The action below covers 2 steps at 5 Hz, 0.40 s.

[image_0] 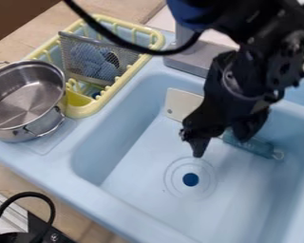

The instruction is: Move the cleaver to the metal pot

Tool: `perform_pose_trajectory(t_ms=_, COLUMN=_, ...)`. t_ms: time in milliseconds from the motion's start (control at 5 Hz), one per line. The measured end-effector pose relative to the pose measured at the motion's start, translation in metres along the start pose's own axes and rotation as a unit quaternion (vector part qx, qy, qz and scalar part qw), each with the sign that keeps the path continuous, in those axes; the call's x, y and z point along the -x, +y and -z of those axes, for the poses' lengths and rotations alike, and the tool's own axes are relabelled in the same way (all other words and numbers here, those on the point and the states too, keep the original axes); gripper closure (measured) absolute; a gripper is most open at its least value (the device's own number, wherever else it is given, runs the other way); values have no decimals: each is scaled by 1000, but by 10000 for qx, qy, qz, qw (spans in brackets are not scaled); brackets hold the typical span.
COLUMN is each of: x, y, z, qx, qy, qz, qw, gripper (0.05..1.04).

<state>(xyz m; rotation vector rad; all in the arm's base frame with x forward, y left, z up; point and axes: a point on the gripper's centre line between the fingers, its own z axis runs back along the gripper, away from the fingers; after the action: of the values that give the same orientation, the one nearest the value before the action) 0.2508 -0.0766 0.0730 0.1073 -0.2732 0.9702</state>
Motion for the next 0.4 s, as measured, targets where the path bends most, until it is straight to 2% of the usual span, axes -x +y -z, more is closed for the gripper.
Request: perform_pose_trajectory(t_ms=400, x=-8, y=-4, z=-1, qx=-3, qy=6, qz=-43, qw=10000, gripper=85)
